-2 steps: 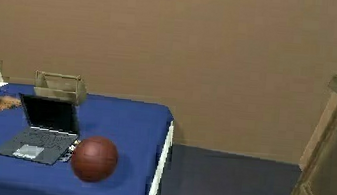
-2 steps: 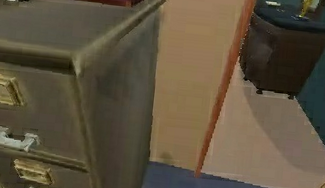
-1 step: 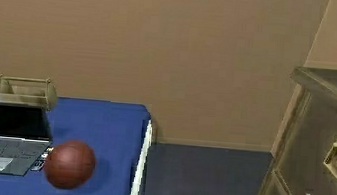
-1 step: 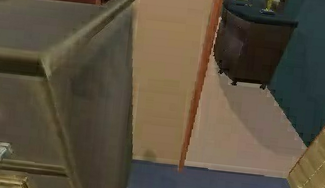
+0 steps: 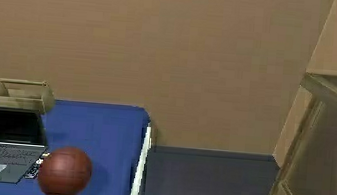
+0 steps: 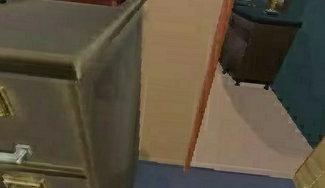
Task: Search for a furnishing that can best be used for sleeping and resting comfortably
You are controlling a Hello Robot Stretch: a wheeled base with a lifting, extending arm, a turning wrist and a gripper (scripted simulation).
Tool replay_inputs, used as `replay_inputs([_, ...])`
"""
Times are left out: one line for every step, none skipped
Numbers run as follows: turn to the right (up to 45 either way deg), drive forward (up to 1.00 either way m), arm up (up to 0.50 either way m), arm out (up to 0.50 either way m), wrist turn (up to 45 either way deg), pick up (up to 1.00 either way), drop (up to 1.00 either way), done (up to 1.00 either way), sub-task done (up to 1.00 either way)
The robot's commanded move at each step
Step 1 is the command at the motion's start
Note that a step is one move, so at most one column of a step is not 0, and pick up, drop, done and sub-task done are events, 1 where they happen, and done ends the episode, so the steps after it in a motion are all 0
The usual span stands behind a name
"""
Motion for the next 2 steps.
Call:
replay_inputs([-42.0,0.00,0.00,0.00,0.0,0.00,0.00,0.00,0.00])
replay_inputs([0.0,0.00,0.00,0.00,0.0,0.00,0.00,1.00,0.00])
